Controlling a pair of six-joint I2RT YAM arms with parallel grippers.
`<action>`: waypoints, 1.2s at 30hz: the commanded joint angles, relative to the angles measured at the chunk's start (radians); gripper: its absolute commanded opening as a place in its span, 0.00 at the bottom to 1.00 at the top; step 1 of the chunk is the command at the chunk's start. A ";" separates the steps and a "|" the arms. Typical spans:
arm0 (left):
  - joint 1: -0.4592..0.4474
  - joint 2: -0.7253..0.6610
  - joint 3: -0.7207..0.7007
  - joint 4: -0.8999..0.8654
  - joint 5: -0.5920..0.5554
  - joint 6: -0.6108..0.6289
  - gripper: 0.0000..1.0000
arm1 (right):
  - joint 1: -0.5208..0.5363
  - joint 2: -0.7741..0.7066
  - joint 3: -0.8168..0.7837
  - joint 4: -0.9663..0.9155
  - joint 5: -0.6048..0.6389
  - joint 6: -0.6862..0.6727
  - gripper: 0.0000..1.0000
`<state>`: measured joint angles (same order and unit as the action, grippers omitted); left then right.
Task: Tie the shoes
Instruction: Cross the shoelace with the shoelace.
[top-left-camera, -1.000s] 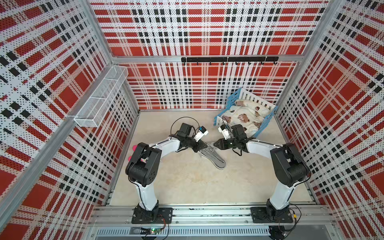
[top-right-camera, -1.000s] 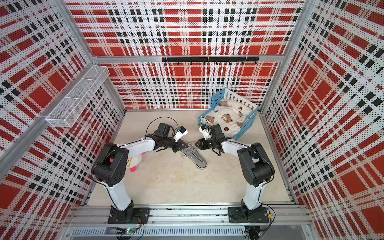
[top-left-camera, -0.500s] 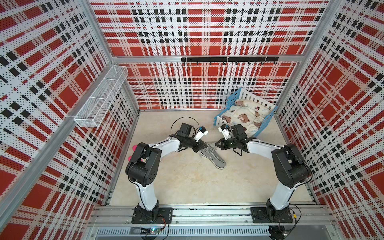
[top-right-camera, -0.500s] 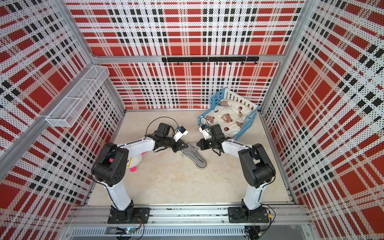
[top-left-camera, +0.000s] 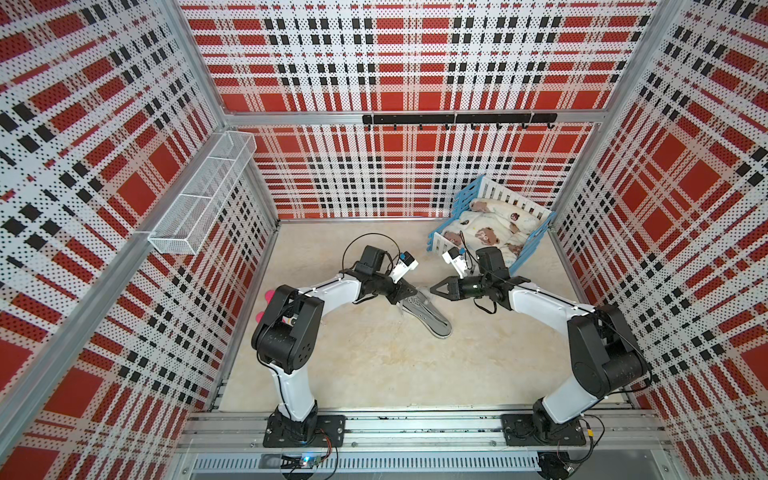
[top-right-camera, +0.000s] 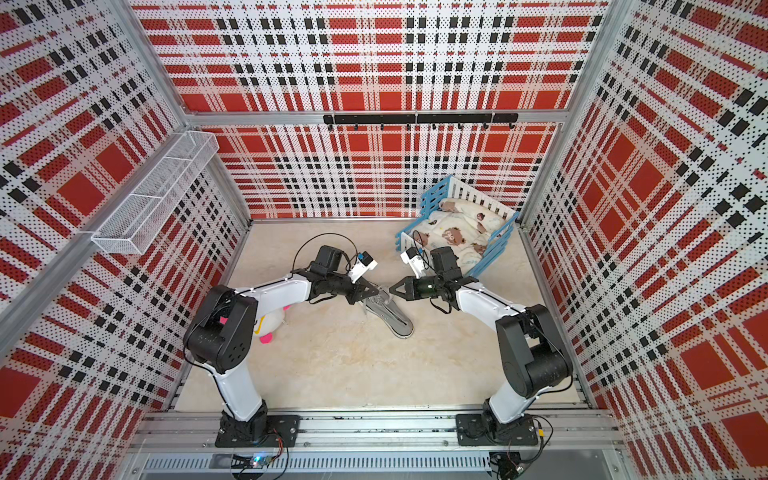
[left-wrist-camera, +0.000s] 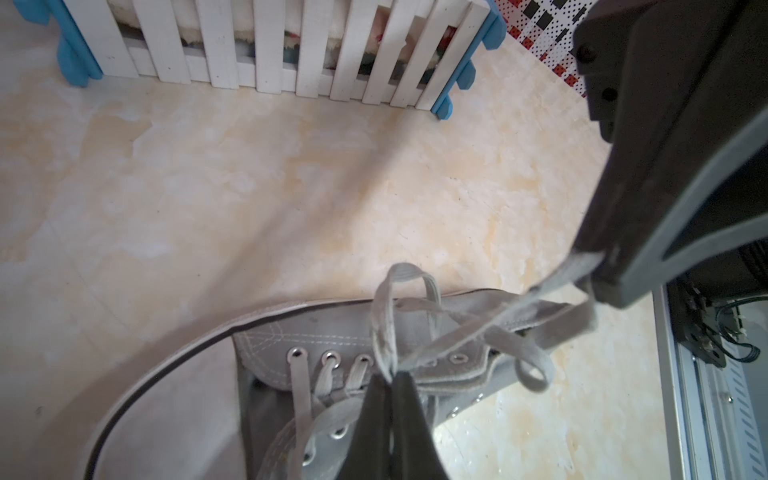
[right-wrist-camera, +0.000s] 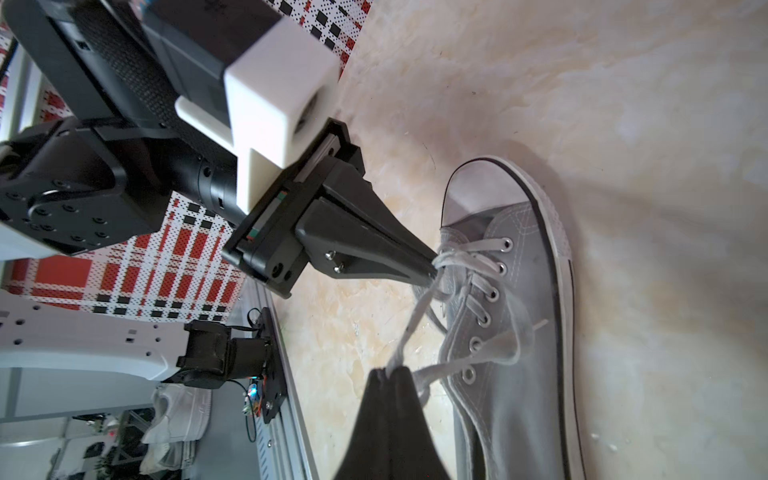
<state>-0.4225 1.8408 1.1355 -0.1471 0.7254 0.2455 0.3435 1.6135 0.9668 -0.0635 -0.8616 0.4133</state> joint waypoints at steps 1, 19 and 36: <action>0.011 0.021 0.000 -0.034 -0.061 -0.006 0.00 | -0.032 -0.083 0.016 -0.029 -0.036 -0.012 0.00; 0.006 0.005 -0.011 -0.034 -0.043 0.006 0.00 | 0.071 0.005 0.173 -0.381 0.820 -0.171 0.28; 0.003 0.003 -0.009 -0.035 -0.046 0.003 0.00 | 0.081 0.087 0.091 -0.217 0.512 -0.202 0.49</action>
<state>-0.4175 1.8412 1.1328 -0.1677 0.6834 0.2436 0.4168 1.6550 1.0348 -0.2741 -0.3473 0.2462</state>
